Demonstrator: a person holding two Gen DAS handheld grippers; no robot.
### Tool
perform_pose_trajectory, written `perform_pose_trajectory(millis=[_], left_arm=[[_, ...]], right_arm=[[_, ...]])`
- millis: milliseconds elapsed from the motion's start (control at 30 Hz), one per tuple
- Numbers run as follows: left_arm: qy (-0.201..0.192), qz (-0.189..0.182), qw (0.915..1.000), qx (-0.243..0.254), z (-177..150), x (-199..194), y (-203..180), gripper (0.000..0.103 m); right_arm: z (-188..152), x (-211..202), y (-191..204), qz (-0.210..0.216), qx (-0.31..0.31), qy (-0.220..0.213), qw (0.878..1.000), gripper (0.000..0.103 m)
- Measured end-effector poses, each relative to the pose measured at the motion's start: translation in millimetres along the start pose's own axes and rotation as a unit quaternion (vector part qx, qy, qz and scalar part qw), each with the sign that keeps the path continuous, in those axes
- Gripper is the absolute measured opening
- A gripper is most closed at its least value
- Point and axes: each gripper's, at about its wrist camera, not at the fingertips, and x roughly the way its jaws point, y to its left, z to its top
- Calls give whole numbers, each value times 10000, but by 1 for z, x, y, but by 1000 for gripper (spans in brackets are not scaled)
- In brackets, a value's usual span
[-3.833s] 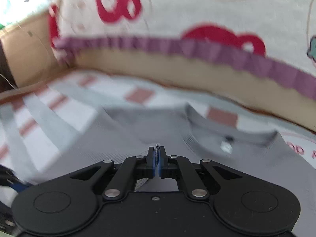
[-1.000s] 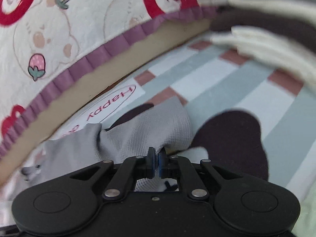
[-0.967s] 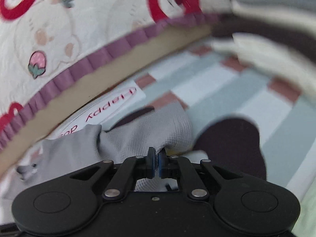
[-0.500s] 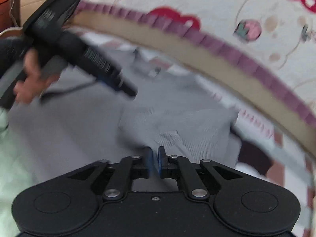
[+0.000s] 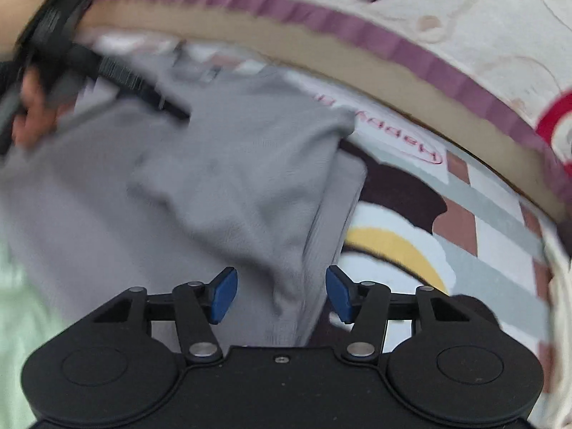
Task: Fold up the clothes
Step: 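Grasp the shirt side with the right gripper and fold it over the body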
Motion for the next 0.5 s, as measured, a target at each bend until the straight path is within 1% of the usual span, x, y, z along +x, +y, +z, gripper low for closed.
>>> perform_pose_trajectory(millis=[33,67,100,133,167,200,233,267,300,333,400,500], left_arm=[[10,-48,10000,76,-1,2,-4,71],[21,-95,9998,153,-2,4,-7,71],[31,-143,9996,229,-2,7,-11,71],[42,-190,9993,305,-3,9,-14,70],[52,-238,9990,381,-4,11,-18,67],[63,-285,9985,457,-5,13,-22,59],[73,-332,9980,534,-6,15,-25,29],[126,-285,9970,711,-7,15,-31,2],[179,-272,9963,792,-7,14,-35,2],[132,-358,9971,662,-7,9,-34,2],[36,-554,9981,256,-5,-1,-29,2],[60,-777,9964,-328,-7,-15,-22,2]], right_arm=[[1,2,1,3,2,-93,10000,58],[2,6,6,-30,-212,-75,9997,47],[2,8,11,-81,-424,-58,9990,3],[1,7,15,-163,-635,-44,9978,7],[0,6,20,-246,-844,-30,9961,7],[-1,4,24,-328,-1054,-16,9939,7],[-3,3,26,-419,-1157,-10,9924,7],[-3,3,24,-528,-1071,-18,9928,7],[-4,2,21,-636,-985,-26,9931,6],[-5,1,18,-744,-898,-34,9932,6],[-7,0,12,-960,-725,-50,9927,4],[-10,-2,4,-1278,-498,-32,9905,4]])
